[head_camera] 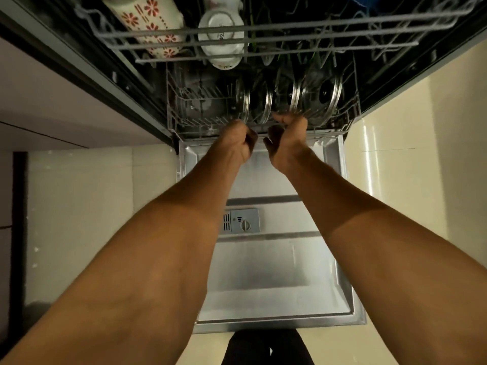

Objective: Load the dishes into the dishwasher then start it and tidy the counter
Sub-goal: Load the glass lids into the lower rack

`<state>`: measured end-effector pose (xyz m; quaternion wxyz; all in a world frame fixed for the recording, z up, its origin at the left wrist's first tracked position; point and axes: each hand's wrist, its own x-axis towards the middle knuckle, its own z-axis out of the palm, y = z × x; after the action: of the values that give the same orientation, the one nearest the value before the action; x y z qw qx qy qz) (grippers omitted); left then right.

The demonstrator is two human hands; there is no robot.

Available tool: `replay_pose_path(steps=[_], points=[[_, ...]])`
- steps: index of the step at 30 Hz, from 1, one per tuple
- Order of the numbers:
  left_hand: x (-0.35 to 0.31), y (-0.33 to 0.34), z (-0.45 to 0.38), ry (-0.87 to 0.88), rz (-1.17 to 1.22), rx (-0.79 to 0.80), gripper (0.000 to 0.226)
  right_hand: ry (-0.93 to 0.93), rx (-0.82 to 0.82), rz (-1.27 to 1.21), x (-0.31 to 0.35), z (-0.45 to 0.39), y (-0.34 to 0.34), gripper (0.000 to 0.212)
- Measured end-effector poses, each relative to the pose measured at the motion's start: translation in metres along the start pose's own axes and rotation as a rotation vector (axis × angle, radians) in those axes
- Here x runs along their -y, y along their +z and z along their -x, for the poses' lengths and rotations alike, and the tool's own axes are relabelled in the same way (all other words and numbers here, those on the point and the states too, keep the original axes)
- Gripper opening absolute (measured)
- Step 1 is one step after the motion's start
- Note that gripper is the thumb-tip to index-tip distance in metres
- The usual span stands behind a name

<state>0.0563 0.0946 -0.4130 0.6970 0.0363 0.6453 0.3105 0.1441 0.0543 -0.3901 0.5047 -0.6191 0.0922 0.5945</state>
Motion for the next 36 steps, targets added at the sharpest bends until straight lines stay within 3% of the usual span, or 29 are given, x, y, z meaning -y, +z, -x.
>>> replay_pose_path(steps=[6,11,15,20,24,26,29,31,36], points=[[-0.015,0.013,-0.020,0.012,-0.037,-0.013,0.029,0.004,0.049,-0.044,0.024,-0.016,0.013,0.015],[-0.024,0.018,-0.021,0.032,-0.063,0.018,0.029,-0.017,0.103,0.094,0.030,-0.027,0.013,0.005],[-0.023,0.012,-0.021,0.055,-0.097,0.070,0.033,-0.016,0.137,0.171,0.032,-0.033,0.012,0.018],[-0.009,-0.006,-0.028,0.103,-0.167,0.103,0.047,-0.044,0.181,0.269,0.027,-0.036,0.003,0.019],[0.006,-0.016,-0.021,0.138,-0.244,0.093,0.033,-0.044,0.122,0.356,0.024,-0.029,-0.005,0.043],[0.019,-0.023,-0.018,0.164,-0.314,0.085,0.040,-0.054,0.061,0.457,0.017,-0.025,-0.011,0.042],[0.040,-0.039,-0.008,0.196,-0.483,0.062,0.045,-0.035,0.020,0.619,0.003,-0.015,-0.023,0.015],[0.055,-0.059,0.003,0.237,-0.710,0.090,0.060,-0.015,0.059,0.752,-0.010,-0.006,-0.036,0.017],[0.093,-0.107,0.051,0.296,-1.198,0.151,0.082,-0.179,0.156,1.198,-0.063,0.035,-0.083,0.060]])
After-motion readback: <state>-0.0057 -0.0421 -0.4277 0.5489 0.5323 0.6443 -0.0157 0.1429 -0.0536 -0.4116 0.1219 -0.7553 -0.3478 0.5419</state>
